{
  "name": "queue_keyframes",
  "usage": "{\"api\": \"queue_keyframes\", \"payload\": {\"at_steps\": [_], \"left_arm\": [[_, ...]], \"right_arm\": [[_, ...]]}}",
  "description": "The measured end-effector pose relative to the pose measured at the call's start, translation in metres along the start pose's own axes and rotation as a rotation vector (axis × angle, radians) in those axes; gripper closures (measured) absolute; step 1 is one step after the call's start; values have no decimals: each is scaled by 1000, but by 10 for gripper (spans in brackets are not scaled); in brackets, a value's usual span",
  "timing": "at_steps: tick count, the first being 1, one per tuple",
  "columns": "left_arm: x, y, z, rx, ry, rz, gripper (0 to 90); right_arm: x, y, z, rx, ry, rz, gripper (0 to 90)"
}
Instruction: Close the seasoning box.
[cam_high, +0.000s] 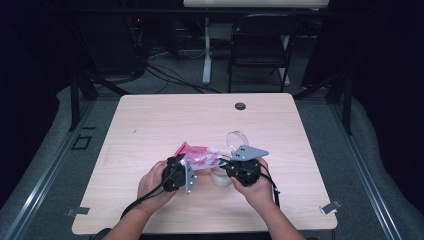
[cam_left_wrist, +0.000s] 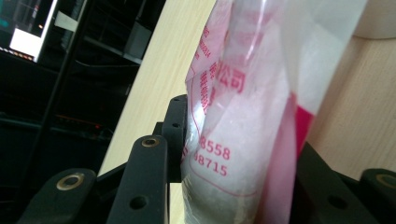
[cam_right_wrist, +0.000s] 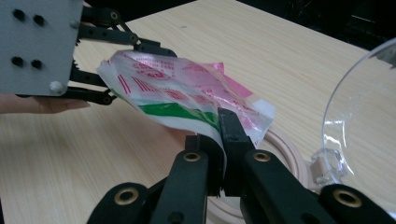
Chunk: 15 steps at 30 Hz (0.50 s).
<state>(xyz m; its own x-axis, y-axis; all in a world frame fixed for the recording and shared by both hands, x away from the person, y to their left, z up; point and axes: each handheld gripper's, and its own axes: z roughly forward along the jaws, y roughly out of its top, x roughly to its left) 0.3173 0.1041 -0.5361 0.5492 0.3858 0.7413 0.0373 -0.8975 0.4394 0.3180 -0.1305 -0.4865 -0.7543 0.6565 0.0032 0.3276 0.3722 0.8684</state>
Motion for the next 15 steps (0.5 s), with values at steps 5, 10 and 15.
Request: {"api": "queue_keyframes", "payload": {"at_steps": [5, 10, 15], "left_arm": [[-1, -2, 4, -13, -25, -53, 687], [-4, -3, 7, -15, -34, -78, 689], [-6, -4, 9, -13, -66, -100, 692]], "right_arm": [[2, 5, 0, -9, 4, -10, 897], [2, 6, 1, -15, 5, -6, 896], [2, 7, 1, -21, 13, -3, 895]]}}
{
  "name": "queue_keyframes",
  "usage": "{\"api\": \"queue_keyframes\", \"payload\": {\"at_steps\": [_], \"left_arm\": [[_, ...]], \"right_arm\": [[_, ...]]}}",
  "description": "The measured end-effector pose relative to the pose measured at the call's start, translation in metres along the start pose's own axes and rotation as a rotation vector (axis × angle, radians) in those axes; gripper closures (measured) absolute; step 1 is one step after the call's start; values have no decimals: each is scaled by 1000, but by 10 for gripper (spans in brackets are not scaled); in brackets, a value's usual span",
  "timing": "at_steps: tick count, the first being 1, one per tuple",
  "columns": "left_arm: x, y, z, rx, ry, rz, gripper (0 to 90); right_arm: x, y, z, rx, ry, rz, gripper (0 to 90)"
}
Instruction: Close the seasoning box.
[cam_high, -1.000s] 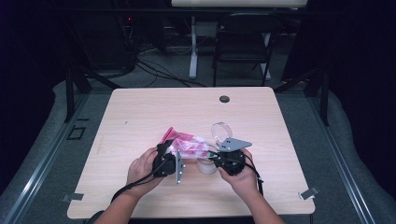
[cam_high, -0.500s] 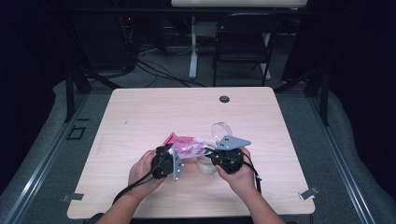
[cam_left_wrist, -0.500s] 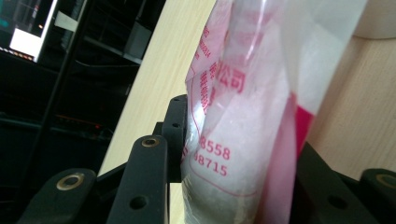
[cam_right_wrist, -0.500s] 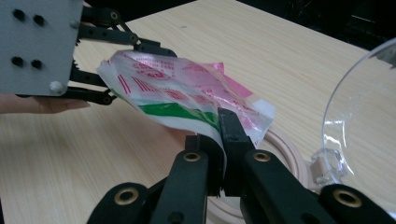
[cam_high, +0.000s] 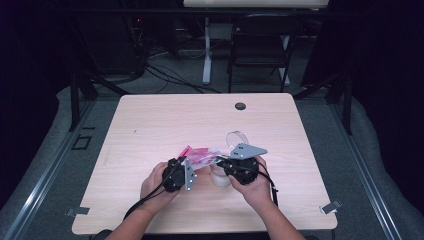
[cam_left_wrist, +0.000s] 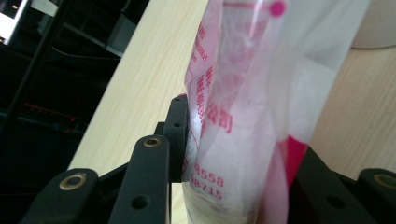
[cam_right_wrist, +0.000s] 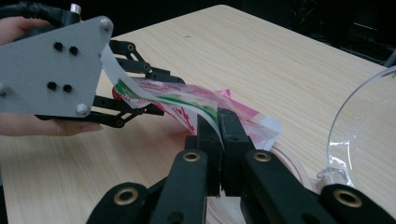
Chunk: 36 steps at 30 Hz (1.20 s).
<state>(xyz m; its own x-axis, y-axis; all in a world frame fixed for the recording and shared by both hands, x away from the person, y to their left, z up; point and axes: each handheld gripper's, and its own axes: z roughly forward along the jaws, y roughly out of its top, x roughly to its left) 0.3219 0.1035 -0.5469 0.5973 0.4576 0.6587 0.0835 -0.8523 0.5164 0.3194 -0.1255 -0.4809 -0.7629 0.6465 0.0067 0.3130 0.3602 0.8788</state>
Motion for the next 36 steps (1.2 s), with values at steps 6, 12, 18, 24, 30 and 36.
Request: {"api": "queue_keyframes", "payload": {"at_steps": [6, 12, 18, 24, 30, 36], "left_arm": [[2, -2, 4, 3, -42, -46, 698], [6, -8, 9, 18, -104, -116, 711], [9, -12, 11, 6, -135, -159, 719], [15, -17, 11, -3, -168, -228, 723], [20, -21, 12, -16, -191, -286, 724], [25, -25, 13, -31, -215, -341, 726]], "right_arm": [[1, 0, 0, -8, 5, -2, 889], [2, 1, 1, -22, 16, -6, 837], [2, 2, -1, -76, 10, 17, 603], [0, 2, 0, -92, -1, 31, 463], [1, 2, -1, -101, 3, 27, 445], [0, 2, -3, -112, 4, 25, 445]]}}
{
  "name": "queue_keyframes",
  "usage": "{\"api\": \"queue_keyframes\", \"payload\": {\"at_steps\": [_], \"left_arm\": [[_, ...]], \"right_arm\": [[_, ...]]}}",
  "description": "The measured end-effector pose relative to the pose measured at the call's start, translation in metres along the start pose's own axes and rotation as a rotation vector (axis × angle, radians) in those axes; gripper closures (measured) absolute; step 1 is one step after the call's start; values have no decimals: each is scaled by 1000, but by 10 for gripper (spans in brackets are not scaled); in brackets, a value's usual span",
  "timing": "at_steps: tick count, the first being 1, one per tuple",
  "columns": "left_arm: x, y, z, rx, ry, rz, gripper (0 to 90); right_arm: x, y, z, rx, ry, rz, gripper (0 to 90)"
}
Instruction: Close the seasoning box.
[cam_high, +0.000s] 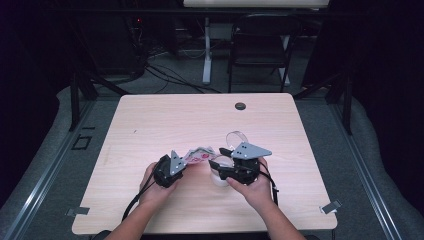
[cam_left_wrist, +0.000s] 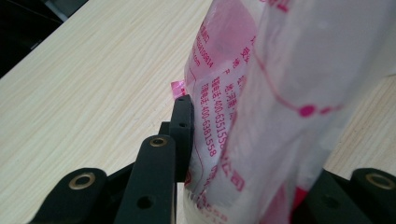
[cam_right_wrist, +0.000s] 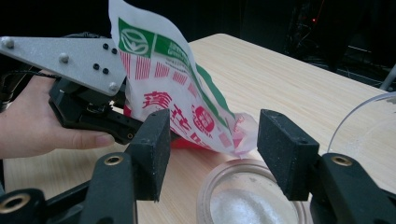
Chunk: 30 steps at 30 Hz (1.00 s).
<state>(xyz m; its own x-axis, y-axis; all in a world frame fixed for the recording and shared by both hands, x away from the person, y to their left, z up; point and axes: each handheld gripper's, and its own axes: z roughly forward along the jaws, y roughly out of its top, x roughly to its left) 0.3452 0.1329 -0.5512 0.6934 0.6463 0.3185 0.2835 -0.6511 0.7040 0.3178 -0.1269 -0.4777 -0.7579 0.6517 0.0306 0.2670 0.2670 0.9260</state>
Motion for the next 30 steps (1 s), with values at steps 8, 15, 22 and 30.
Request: {"api": "queue_keyframes", "payload": {"at_steps": [8, 15, 22, 30], "left_arm": [[11, -5, 0, -27, -47, -98, 729], [22, -11, 0, -46, -81, -199, 741], [36, -14, -10, -99, -61, -261, 754], [51, -21, -22, -115, -6, -319, 754]], "right_arm": [[-1, -1, -2, -11, -11, 6, 469], [-3, -1, -3, -6, -13, 13, 470], [-4, -2, -3, -8, -22, 23, 470], [-6, -2, -4, -12, -22, 29, 471]]}}
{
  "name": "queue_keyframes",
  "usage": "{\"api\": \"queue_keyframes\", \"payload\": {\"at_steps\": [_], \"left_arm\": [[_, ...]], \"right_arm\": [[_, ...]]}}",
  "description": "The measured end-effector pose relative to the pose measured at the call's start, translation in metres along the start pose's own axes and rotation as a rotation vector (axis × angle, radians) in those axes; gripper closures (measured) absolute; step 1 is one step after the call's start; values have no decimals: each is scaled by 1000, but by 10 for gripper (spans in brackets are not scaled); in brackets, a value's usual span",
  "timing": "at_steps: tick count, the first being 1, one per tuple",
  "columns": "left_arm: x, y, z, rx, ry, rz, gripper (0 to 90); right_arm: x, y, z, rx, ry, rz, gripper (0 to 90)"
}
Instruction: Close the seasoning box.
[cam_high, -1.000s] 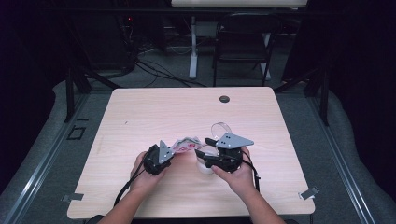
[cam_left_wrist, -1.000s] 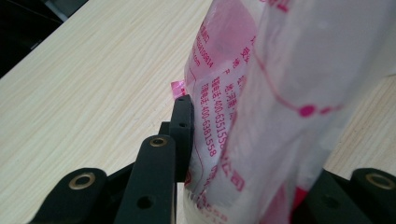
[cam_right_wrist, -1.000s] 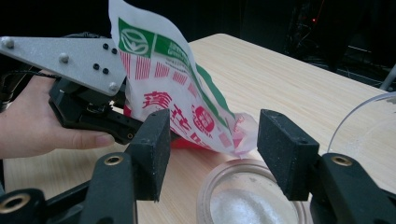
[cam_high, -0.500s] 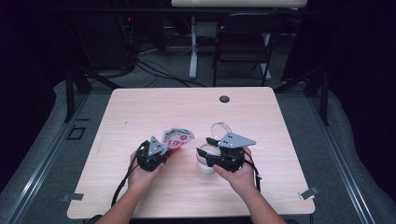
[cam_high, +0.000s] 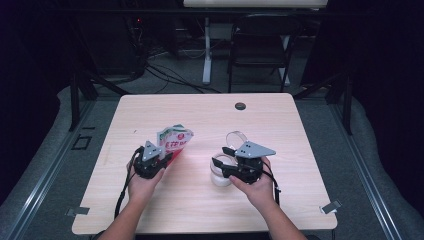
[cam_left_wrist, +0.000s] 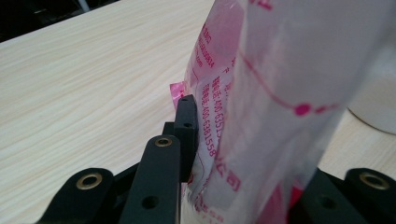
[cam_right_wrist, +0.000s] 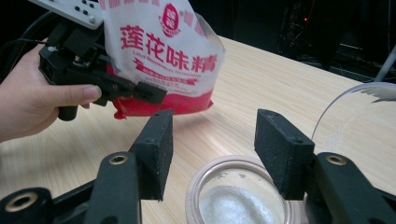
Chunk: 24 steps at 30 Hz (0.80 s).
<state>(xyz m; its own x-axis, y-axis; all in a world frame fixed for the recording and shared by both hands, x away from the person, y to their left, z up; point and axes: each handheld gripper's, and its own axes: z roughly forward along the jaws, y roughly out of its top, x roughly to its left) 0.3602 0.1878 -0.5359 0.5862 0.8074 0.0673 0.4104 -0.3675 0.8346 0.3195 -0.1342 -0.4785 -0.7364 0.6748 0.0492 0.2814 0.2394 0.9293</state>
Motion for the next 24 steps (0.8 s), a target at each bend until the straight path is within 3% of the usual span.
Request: {"api": "queue_keyframes", "payload": {"at_steps": [8, 24], "left_arm": [[15, -2, -11, -27, 36, -49, 754], [39, -16, -31, -30, 124, -125, 754]], "right_arm": [[-1, 1, 0, 2, -1, -4, 471], [-1, 5, 9, -14, 28, 8, 472]]}}
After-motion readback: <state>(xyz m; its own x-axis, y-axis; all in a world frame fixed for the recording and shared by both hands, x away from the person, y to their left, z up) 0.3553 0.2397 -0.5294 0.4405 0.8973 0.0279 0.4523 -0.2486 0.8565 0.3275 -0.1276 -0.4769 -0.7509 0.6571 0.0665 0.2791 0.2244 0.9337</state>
